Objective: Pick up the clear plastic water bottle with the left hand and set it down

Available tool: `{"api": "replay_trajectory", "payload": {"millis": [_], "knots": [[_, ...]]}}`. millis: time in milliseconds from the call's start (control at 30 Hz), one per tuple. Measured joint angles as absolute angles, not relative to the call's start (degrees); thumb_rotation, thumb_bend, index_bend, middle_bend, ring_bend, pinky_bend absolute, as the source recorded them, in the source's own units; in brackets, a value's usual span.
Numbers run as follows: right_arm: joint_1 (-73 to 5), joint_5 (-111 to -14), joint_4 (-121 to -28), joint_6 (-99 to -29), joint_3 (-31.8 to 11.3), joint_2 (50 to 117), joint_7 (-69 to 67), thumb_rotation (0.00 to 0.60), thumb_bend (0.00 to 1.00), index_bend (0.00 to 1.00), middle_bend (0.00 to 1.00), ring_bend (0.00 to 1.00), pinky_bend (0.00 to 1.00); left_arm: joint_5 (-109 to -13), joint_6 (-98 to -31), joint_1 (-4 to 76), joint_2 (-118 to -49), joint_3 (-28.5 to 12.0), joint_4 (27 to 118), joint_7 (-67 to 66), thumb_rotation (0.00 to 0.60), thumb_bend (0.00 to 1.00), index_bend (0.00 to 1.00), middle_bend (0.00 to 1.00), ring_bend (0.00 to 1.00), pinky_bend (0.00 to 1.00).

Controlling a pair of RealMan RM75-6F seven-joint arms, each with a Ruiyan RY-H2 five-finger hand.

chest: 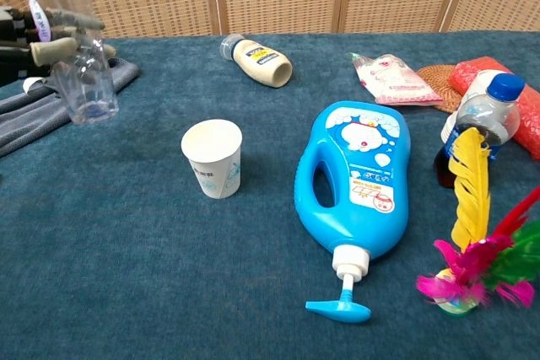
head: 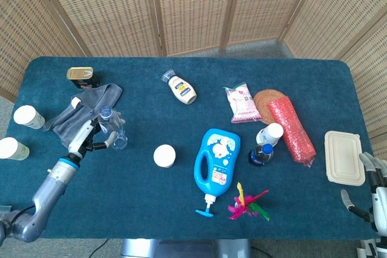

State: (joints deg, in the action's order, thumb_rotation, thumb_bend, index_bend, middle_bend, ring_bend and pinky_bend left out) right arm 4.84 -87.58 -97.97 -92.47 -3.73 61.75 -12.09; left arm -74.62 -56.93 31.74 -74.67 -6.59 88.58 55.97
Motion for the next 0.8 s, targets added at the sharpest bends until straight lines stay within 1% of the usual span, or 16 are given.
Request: {"api": "replay_trajectory", "payload": {"millis": [200,400,600,800], "knots": [[4.6,-87.6,-98.3,-92.2,-3.6,61.7,-11.8,0.6,0.38,0.0,0.04,0.0,0.0,-77.8,-55.7,30.2,-74.4,-5.3,87.6,59.5,0.6,0.61,0.2,0.32,0.34,0.43],[4.7,-87.7,-98.5,-92.5,-3.6,61.6,-11.8,0.6,0.38,0.0,0.04,0.0,0.0,-81.1,-56.7,29.3,-74.7,-4.4,85.7,60.1,0.6,0.61,0.2,0.32,0.33,0.43],[4.9,-87.6,-98.3,-92.8,-3.4,61.7,-11.9,0.6,0.38,0.0,0.04,0.0,0.0,-83.5,-59.2,28.6,-76.1,-3.3,82.8,54.9,0.6,0.61,0.2,0.32,0.33,0.42],[4.7,-87.7,-98.3,-92.7,-3.4,61.7,-11.9,0.6,0.38,0.0,0.04,0.0,0.0,-86.0,-63.3,27.3,-79.4,-2.0,77.6,47.5,0.6,0.61,0.2,0.32,0.32,0.41]]}}
